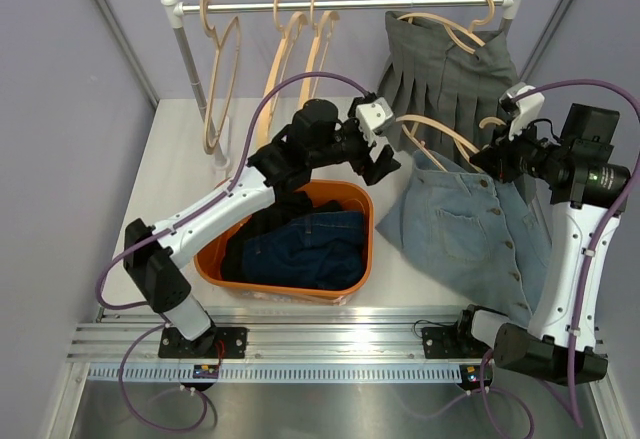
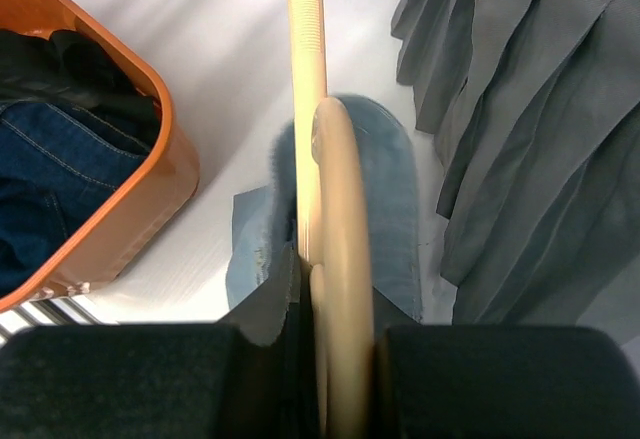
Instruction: Remove the skirt from the hanger
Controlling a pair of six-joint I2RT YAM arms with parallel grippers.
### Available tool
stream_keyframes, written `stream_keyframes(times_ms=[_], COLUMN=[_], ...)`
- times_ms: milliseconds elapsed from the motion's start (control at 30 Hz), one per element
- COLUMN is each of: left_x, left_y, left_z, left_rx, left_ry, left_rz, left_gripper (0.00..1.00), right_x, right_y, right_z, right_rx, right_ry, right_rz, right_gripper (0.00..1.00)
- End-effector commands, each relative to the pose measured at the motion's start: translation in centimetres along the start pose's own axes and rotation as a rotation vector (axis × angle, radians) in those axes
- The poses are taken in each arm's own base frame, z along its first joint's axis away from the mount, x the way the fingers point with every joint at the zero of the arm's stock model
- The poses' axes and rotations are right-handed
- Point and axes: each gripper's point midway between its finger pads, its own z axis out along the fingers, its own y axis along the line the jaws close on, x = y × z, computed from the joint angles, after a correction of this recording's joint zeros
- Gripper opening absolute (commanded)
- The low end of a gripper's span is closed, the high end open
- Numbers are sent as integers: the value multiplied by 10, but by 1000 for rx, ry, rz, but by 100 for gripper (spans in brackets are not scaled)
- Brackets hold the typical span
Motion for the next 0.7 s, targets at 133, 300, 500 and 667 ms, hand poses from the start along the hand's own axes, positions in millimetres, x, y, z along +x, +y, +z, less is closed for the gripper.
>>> stream_keyframes(times_ms=[133,300,500,667], left_x=[-70,-72,-52,-28], left_y=[-40,-38,-61,-71], left_z=[-14,9,30,41], left_rx=[154,180,293,323], left_ry=[-195,-169,-163,-121], left_rz=[577,647,666,666], left_gripper=[88,86,75,69], right_x=[-4,-1,-2,-9], right_y=[-2,6,25,40], right_z=[10,10,6,7], right_rx=[-98,-163,-259,-318], right_ry=[-31,-29,-73,-96], right_rz=[-215,-401,-610,-655], right_gripper=[0,0,0,0])
